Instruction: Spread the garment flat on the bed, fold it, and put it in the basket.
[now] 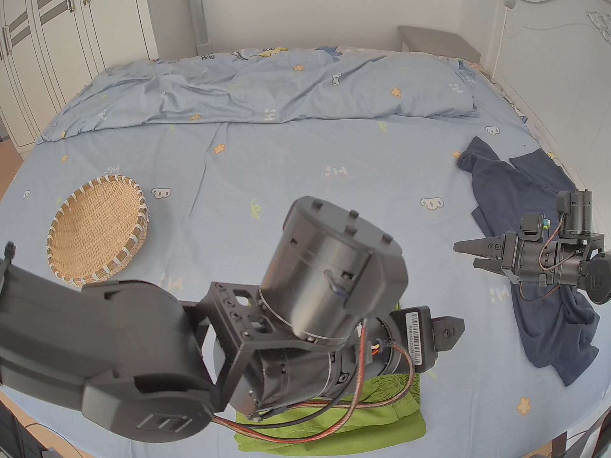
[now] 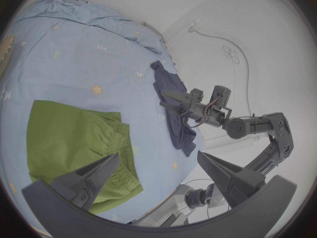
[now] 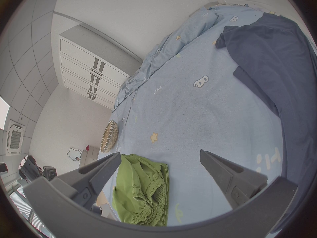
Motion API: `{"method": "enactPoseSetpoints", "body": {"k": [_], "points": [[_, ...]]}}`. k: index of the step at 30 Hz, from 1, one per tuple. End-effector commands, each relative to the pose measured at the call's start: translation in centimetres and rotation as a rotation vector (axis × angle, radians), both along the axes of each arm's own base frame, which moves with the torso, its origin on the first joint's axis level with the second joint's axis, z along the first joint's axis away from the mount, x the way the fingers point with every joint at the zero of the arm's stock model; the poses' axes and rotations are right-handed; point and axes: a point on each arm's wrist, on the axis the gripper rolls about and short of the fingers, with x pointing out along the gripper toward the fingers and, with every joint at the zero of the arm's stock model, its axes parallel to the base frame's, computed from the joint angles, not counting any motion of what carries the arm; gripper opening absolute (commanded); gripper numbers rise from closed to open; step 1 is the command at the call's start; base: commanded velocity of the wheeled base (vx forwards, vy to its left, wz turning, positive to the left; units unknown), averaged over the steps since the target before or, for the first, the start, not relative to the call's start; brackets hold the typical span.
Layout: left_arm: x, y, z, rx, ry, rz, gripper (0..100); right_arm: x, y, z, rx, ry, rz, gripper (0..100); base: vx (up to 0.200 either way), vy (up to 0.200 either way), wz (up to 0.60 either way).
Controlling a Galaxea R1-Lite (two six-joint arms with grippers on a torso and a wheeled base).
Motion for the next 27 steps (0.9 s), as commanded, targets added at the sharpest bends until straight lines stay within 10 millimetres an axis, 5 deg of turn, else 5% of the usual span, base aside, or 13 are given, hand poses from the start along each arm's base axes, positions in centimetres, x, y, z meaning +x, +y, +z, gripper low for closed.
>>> {"method": "enactPoseSetpoints", "body": {"k": [1,7,10,19,27], "points": [[0.5,0.6,-1.4,-0.025,0.024,0.039,100,-0.1,0.1,-0.2,0.000,0.006,0.005,100,0.000,0.000,0.00],[3.8,4.5,-1.6,-0.024,0.054,0.168,100,-0.3,0.4,0.1,0.003,0.000,0.018,100,0.000,0.000,0.00],[6.2,9.6,-1.9,-0.075,0.145,0.174,100,-1.0,0.4,1.1,0.010,-0.028,0.022,100,0.000,0.000,0.00],[7.4,18.3,-5.9,-0.158,0.332,0.166,100,-3.1,1.2,3.4,0.023,-0.102,0.061,100,0.000,0.000,0.00],[8.4,20.8,-10.5,-0.116,0.343,0.216,100,-4.2,1.6,4.2,0.025,-0.113,0.080,100,0.000,0.000,0.00]]}}
